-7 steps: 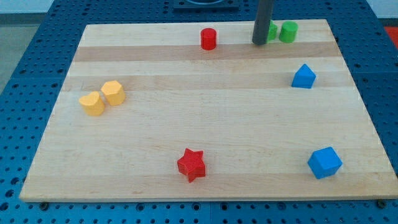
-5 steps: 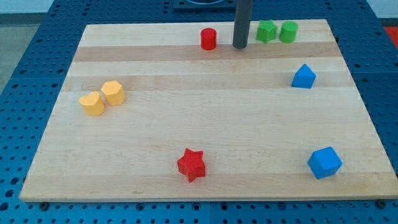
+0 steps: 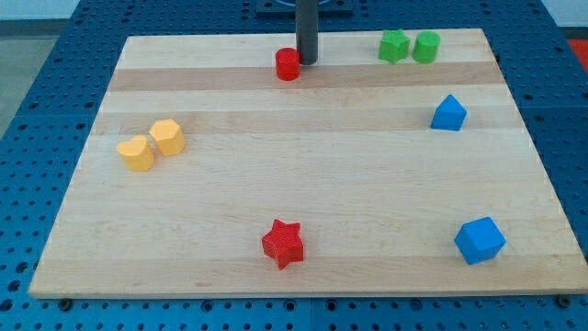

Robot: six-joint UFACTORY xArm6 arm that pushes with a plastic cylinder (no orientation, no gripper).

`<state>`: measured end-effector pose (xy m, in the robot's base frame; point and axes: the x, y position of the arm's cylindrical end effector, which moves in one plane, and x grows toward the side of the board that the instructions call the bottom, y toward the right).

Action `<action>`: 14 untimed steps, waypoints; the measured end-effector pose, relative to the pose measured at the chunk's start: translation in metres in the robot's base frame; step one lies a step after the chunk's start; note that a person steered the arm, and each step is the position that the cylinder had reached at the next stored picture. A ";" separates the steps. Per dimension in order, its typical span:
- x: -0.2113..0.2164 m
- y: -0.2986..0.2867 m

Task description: Move the red circle towards the center of the board

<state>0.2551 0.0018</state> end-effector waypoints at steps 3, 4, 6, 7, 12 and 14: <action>-0.019 -0.017; -0.012 -0.018; 0.061 -0.021; 0.120 -0.029; 0.000 -0.075; 0.020 -0.075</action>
<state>0.2755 -0.0735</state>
